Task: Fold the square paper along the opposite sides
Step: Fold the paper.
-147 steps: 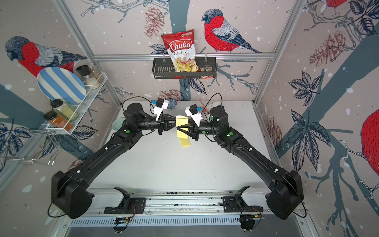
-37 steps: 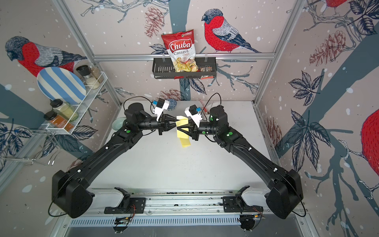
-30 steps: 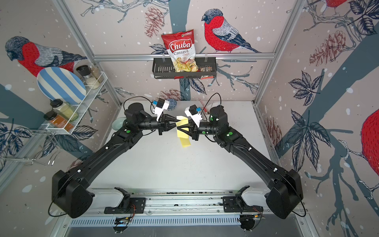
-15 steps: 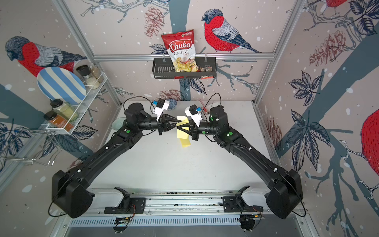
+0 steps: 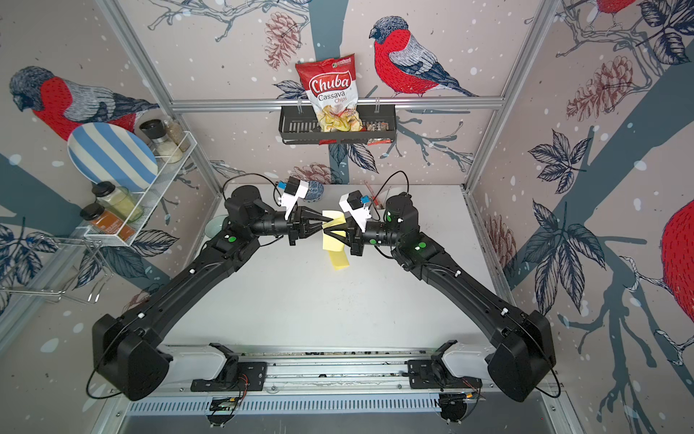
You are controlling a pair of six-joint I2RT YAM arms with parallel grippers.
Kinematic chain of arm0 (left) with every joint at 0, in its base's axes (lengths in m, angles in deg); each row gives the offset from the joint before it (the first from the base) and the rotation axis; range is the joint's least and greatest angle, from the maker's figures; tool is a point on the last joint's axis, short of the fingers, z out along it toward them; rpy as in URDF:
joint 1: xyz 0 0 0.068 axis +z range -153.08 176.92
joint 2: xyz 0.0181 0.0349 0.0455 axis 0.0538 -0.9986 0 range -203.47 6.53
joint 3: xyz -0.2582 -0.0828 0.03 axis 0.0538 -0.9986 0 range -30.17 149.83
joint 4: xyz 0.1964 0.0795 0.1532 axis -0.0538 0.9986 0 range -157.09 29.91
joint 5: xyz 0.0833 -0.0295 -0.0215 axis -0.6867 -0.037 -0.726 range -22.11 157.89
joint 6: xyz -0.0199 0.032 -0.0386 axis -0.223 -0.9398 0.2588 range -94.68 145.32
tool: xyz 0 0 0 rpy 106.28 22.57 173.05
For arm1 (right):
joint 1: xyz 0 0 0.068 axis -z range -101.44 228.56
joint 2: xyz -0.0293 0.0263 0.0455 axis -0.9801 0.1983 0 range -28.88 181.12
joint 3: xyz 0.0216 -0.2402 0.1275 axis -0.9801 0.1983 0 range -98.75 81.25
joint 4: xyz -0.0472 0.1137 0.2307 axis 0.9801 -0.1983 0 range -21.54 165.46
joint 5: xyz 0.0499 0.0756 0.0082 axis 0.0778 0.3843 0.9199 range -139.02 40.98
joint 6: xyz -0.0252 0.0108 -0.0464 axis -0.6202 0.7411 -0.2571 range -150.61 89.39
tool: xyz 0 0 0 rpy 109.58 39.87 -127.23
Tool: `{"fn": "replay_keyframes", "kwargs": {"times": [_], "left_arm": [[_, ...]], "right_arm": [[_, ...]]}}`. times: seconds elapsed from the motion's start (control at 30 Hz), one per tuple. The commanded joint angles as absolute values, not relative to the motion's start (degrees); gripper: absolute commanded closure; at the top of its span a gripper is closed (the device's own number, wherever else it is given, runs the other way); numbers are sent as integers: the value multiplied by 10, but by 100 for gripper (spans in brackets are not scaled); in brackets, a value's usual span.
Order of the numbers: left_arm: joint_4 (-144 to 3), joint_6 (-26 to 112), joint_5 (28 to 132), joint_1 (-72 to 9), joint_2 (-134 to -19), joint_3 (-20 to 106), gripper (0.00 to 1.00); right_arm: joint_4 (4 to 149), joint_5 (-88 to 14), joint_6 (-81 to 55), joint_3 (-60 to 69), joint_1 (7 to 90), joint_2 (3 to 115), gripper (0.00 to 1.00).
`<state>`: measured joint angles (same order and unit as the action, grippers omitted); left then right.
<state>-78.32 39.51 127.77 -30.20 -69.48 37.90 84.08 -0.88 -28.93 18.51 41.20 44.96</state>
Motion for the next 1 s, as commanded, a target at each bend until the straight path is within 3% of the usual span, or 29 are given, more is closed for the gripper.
{"fn": "replay_keyframes", "kwargs": {"times": [0.0,0.23,0.37,0.5,0.7,0.97], "left_arm": [[-829,386,1267,-297,-694,399,91],[-873,404,1281,-288,-690,414,71],[-877,407,1282,-276,-683,417,46],[-914,428,1306,-261,-655,386,30],[-973,456,1403,-259,-631,314,18],[-1032,497,1429,-260,-631,283,17]], "right_arm": [[820,5,-293,192,408,449,100],[817,9,-298,194,405,446,100],[812,11,-301,193,403,443,100],[802,20,-315,190,403,432,100],[802,45,-336,184,404,404,100],[792,54,-343,164,405,415,100]]}}
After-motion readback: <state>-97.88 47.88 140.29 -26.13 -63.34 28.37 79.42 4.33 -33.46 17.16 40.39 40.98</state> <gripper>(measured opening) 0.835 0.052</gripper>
